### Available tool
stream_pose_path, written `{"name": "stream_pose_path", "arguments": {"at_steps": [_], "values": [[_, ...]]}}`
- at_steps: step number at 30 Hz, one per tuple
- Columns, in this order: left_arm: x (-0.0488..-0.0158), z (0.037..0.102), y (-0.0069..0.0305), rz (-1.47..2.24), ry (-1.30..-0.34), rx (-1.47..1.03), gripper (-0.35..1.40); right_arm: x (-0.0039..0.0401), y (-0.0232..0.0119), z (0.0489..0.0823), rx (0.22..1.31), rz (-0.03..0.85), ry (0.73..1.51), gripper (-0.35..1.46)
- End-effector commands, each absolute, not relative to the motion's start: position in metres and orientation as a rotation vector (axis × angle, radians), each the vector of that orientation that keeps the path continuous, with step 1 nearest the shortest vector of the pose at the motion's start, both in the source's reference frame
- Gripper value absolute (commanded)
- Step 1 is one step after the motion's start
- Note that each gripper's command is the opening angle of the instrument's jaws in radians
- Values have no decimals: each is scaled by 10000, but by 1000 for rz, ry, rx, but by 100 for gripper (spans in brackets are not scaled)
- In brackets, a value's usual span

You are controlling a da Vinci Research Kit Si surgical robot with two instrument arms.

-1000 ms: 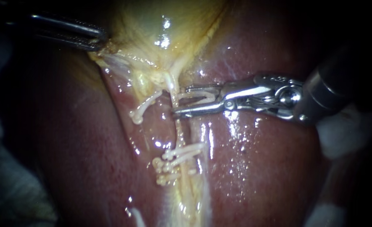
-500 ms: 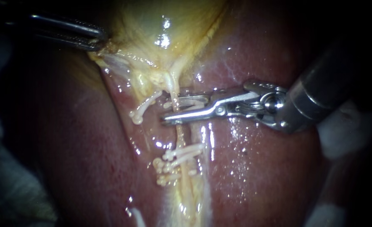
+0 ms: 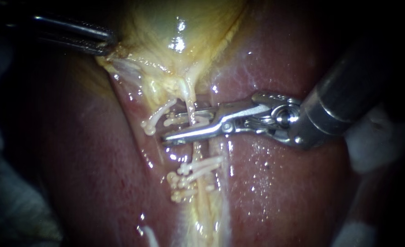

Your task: Clipping third clip right tube

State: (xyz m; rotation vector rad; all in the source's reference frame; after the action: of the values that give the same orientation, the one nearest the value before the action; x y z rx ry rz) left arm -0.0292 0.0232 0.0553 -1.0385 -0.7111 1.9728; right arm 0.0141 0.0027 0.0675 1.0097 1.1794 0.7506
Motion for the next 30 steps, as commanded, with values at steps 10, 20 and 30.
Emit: {"name": "stream_pose_path", "arguments": {"at_steps": [10, 20, 30], "values": [[-292, 553, 232, 1973, -711, -1039, -35, 143, 31, 647, 1020, 748, 1202, 49], [-292, 553, 232, 1973, -711, -1039, -35, 140, 36, 627, 1034, 739, 1224, 37], [-292, 553, 232, 1973, -711, -1039, -35, 134, 35, 626, 1037, 735, 1224, 1]]}}
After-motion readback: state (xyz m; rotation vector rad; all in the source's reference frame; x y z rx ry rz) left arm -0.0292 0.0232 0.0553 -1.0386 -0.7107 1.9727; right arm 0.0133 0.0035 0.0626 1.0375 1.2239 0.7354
